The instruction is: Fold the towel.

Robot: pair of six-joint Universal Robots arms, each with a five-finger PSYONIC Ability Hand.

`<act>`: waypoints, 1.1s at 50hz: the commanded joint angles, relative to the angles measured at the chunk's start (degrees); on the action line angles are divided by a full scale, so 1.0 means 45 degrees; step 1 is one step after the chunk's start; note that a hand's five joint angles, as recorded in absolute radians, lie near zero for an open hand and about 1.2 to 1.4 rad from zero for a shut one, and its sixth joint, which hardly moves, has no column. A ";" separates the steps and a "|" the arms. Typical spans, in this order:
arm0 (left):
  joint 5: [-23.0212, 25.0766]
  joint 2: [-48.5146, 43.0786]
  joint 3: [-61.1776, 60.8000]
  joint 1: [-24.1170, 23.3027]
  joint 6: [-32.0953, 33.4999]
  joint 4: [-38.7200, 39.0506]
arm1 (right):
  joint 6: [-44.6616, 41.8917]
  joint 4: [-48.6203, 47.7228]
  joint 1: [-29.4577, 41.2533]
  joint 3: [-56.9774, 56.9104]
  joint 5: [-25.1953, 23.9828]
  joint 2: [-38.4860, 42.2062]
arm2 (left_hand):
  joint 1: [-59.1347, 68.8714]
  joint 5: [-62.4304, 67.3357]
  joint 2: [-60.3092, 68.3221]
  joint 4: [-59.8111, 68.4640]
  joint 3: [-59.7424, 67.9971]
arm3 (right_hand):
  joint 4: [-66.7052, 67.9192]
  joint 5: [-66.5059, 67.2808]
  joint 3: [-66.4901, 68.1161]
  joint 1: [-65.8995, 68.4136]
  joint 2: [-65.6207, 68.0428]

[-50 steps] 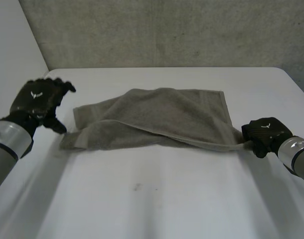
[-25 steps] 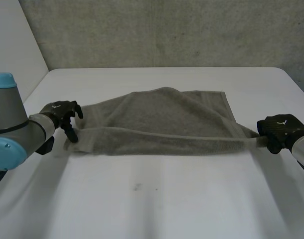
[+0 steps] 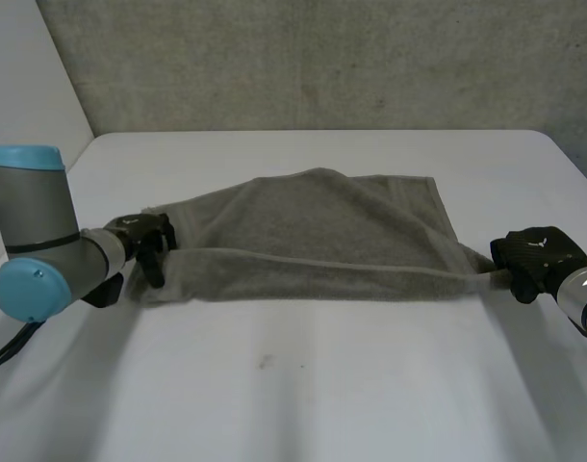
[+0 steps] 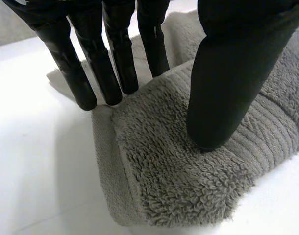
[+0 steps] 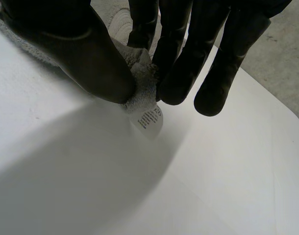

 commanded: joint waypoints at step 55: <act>0.0120 0.5170 -0.6485 -0.0337 0.0012 0.2039 | -0.0661 0.0199 0.0083 0.0960 -0.0059 -0.2780 | 0.5361 0.5375 0.5350 0.5353 0.5353 | 0.0712 0.0953 0.0932 0.0861 0.1229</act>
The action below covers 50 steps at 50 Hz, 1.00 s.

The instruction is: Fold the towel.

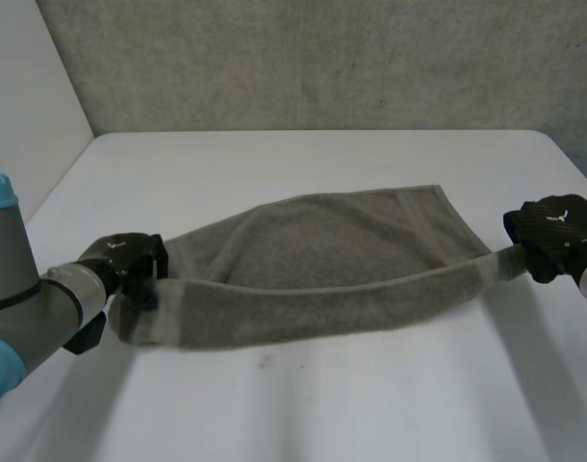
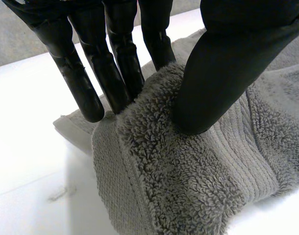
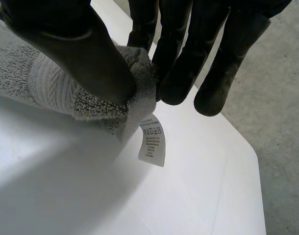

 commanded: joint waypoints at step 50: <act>0.0005 0.8924 -0.3511 0.0547 0.1973 -0.2916 | -0.2038 0.5882 -0.3384 0.0321 -0.2826 -0.4898 | 0.5214 0.5199 0.5210 0.5206 0.5198 | 0.0712 0.0953 0.0932 0.0861 0.1229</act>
